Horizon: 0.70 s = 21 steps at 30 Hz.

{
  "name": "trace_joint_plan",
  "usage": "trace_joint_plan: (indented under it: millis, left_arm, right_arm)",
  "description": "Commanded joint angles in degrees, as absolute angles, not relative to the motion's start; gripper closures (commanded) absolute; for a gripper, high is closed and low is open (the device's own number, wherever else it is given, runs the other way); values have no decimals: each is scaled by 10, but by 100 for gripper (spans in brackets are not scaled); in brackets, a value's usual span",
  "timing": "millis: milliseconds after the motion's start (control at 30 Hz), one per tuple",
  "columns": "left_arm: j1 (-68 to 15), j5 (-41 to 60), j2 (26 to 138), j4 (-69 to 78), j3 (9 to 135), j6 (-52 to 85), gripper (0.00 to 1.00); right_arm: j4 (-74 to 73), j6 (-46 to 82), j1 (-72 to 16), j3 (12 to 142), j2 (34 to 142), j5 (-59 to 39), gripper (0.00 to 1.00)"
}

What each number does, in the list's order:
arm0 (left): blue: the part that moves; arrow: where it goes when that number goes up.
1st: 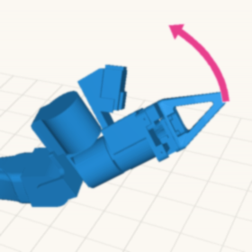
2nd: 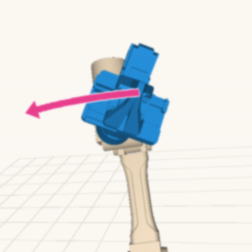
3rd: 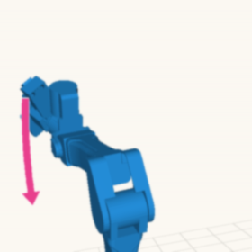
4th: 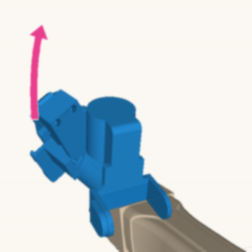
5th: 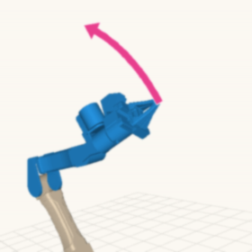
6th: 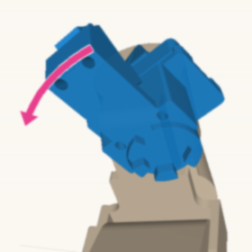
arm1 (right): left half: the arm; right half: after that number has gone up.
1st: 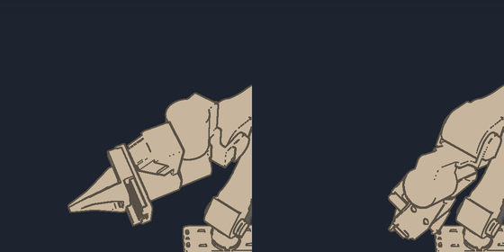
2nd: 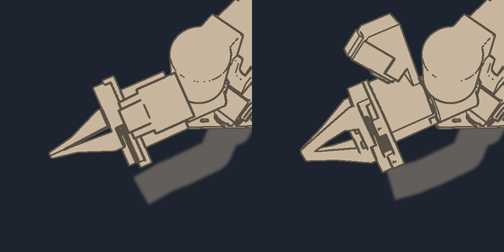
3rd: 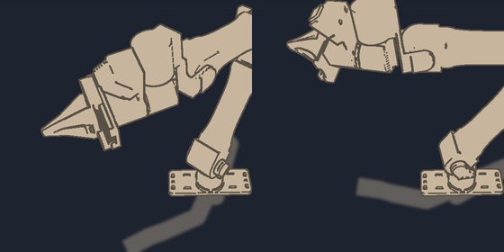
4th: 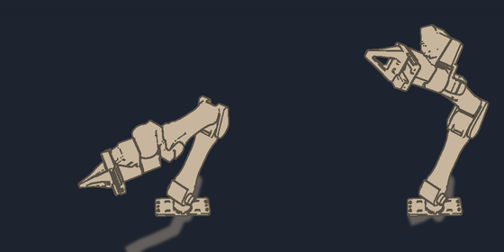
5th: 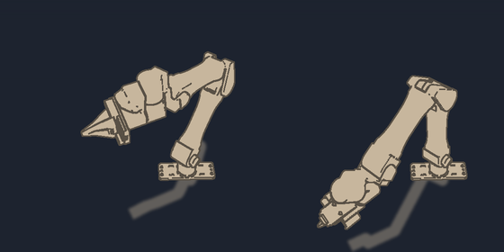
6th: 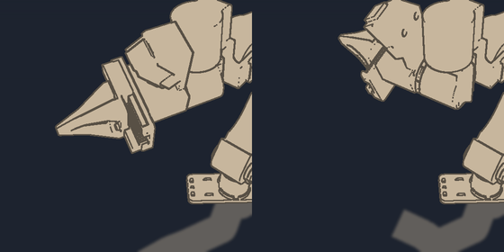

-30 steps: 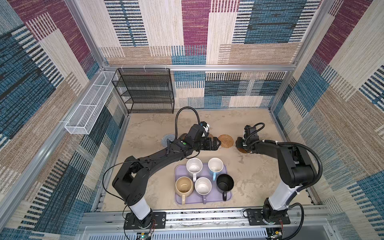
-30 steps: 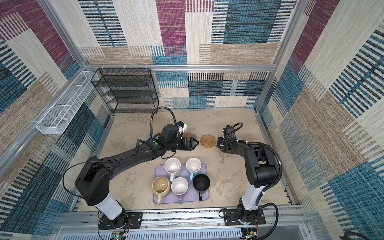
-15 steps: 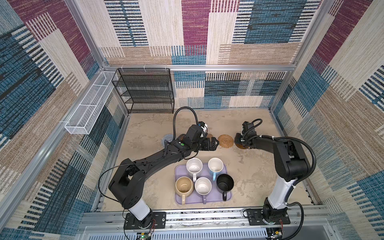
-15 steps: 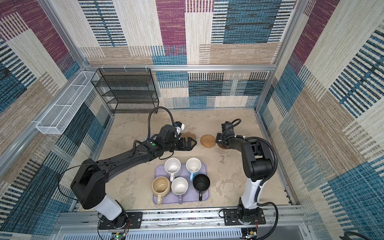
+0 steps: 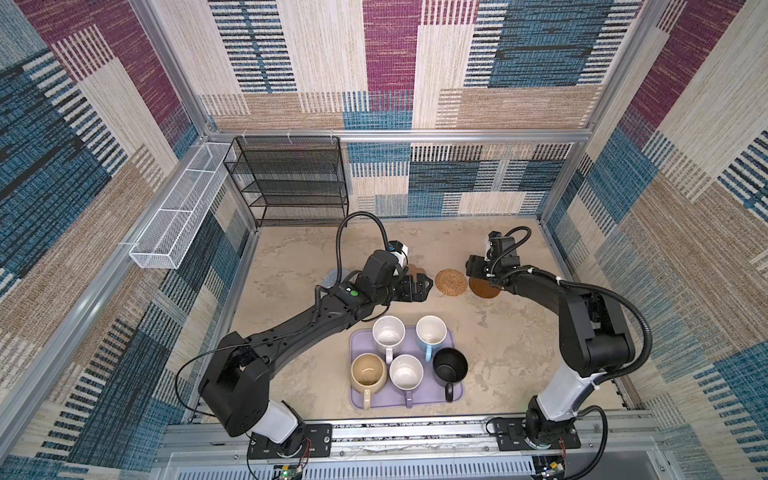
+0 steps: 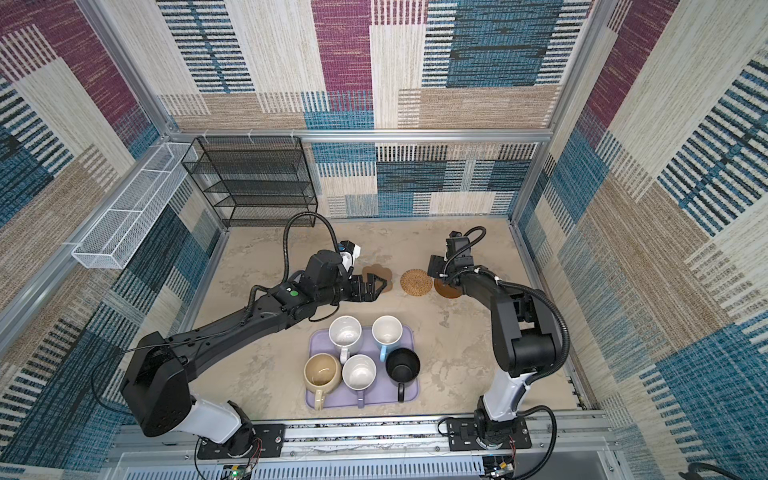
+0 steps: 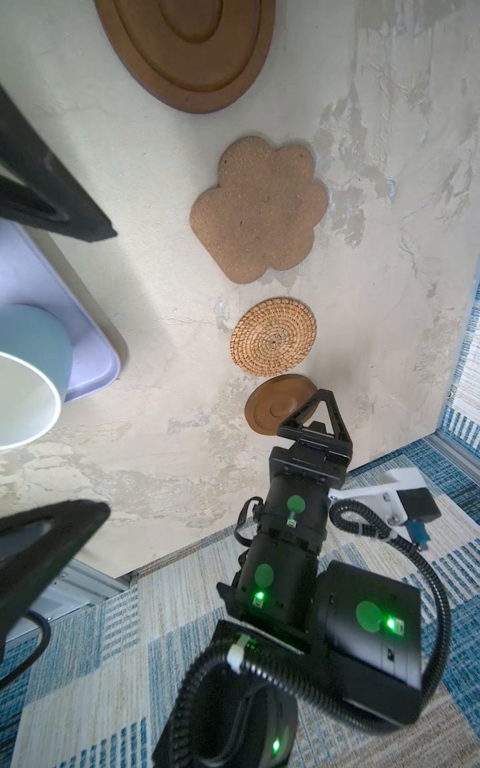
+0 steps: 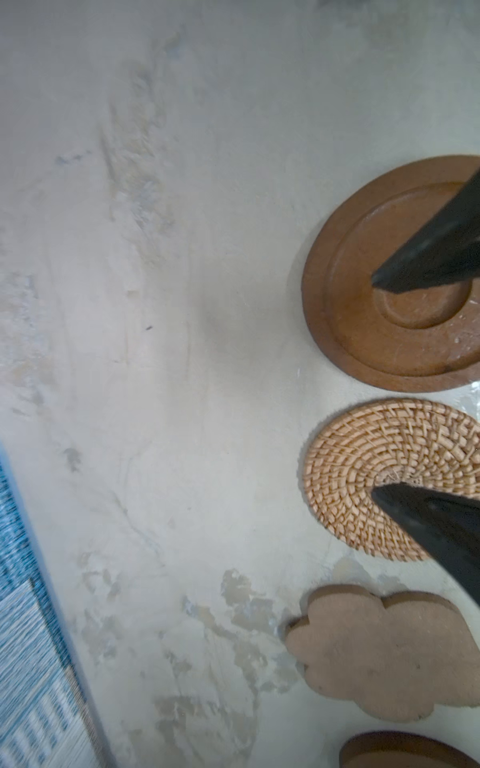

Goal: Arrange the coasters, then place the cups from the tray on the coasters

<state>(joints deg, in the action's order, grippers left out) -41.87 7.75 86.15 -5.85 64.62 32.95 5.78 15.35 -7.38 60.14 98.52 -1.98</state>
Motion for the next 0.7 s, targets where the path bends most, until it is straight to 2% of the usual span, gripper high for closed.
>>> trace_joint_plan:
  millis: [0, 33, 333, 367, 400, 433, 533, 667]
  left_arm:
    - [-417, 63, 837, -76, 638, 313, 0]
    - [-417, 62, 827, -83, 634, 312, 0]
    - [-409, 3, 693, -123, 552, 337, 0]
    - [-405, 29, 680, -140, 550, 303, 10]
    - [-405, 31, 665, -144, 539, 291, 15]
    - [-405, 28, 651, -144, 528, 299, 15]
    - [-405, 18, 621, -159, 509, 320, 0]
    - [-405, 37, 618, -223, 516, 337, 0]
  right_arm:
    - [34, 145, -74, 576, 934, -50, 3]
    - [33, 142, -75, 569, 915, -58, 0]
    - [-14, 139, -75, 483, 735, -157, 0]
    - [-26, 147, -74, 470, 718, -164, 0]
    - [-34, 146, -74, 457, 703, -183, 0]
    - [-41, 142, -74, 450, 692, -205, 0]
    - [-53, 155, -74, 441, 681, -278, 0]
    - [-51, 156, -74, 450, 710, -377, 0]
